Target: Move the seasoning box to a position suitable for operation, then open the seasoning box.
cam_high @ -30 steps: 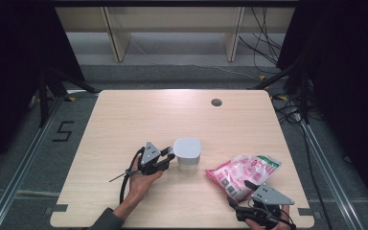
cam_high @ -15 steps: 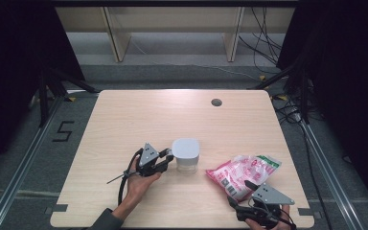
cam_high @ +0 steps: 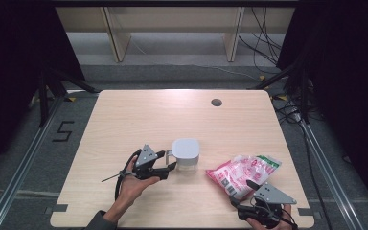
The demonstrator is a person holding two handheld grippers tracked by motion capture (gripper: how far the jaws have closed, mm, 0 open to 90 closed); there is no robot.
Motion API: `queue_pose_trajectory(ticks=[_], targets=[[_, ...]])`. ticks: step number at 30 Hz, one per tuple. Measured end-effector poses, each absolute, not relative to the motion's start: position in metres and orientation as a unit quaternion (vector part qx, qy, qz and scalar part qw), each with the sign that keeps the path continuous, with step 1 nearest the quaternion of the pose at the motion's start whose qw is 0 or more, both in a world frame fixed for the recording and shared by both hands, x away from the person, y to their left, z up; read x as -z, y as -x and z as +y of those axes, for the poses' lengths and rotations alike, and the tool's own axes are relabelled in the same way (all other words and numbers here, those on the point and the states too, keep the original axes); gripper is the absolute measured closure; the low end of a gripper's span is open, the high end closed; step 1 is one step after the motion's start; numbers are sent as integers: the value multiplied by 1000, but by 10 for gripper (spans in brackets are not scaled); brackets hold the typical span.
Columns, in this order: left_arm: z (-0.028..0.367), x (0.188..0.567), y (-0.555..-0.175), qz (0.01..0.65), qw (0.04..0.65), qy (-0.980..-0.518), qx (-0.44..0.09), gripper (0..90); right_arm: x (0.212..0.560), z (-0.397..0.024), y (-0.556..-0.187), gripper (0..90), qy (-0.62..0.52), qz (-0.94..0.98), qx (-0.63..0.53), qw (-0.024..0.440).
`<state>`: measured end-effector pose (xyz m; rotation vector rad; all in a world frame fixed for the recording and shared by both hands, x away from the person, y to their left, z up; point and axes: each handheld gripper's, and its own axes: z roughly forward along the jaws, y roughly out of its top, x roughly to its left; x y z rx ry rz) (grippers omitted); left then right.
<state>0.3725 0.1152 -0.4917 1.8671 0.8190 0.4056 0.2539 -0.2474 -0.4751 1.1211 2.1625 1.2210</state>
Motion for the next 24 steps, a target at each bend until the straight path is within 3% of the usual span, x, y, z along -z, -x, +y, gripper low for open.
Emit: queue_pose_trajectory(ticks=[17, 24], targets=[[134, 469, -365, 329, 517, -773, -163, 340, 476, -249, -257, 215, -391, 782, -433, 220], [134, 463, -362, 314, 520, -777, -166, 355, 476, -249, -256, 171, -397, 776, -438, 218]])
